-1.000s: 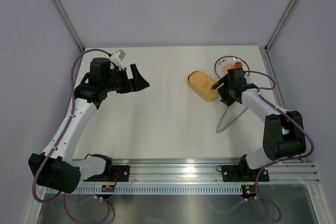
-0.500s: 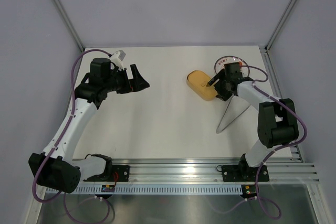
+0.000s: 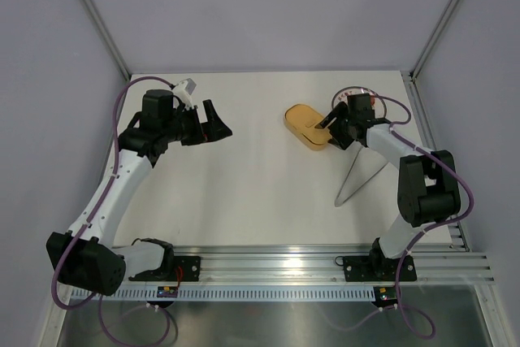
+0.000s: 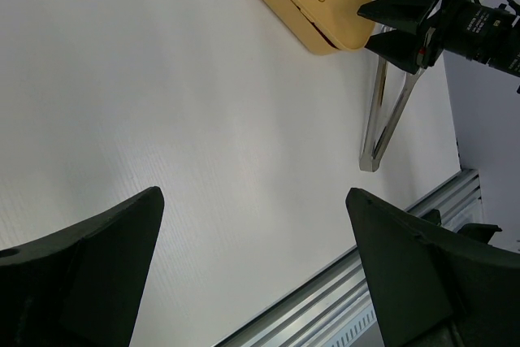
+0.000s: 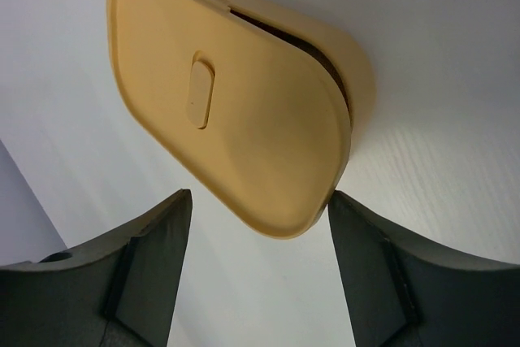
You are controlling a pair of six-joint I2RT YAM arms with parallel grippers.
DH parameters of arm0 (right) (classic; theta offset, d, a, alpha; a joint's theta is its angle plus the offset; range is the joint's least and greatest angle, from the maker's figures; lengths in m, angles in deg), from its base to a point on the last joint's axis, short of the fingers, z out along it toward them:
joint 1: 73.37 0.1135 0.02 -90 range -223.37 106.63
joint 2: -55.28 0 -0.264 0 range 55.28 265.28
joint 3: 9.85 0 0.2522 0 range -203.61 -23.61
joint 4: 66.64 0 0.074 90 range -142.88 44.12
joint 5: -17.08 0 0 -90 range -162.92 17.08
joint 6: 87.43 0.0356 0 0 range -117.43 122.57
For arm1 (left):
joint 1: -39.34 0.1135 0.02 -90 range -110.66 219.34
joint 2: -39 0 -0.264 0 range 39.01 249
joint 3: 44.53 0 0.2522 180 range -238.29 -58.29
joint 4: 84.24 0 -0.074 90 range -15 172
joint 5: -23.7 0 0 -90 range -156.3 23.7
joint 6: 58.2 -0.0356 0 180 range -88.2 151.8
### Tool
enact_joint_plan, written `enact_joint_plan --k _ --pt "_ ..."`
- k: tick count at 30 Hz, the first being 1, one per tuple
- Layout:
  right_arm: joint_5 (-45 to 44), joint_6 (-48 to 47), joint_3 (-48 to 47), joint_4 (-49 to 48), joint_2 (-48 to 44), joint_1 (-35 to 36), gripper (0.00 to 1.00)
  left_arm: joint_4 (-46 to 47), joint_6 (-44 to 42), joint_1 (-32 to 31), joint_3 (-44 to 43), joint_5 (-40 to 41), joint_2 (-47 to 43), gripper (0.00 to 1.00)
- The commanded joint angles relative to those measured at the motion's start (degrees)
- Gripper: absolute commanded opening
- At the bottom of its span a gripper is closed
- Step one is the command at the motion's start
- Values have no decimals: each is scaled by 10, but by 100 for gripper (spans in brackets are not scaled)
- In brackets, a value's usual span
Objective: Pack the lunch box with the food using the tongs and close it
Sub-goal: Close the box lid on the packing box.
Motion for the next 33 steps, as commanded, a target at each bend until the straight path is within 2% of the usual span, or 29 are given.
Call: enact_joint_plan --k 1,12,19,27,31,33 --pt "29 -8 -4 -69 5 2 74 26 -2 2 0 -10 0 99" --pt "41 -26 -57 -1 70 2 73 25 -1 2 0 -13 5 99" --pt "32 -35 -37 -11 26 1 74 31 4 2 1 -17 6 99" --pt "0 -51 -37 14 17 2 60 32 2 1 5 -19 4 99" --pt "-6 -52 -41 27 21 2 60 30 -2 2 7 -17 1 99" --pt "-12 -53 -41 36 20 1 63 29 -3 2 7 -17 1 99"
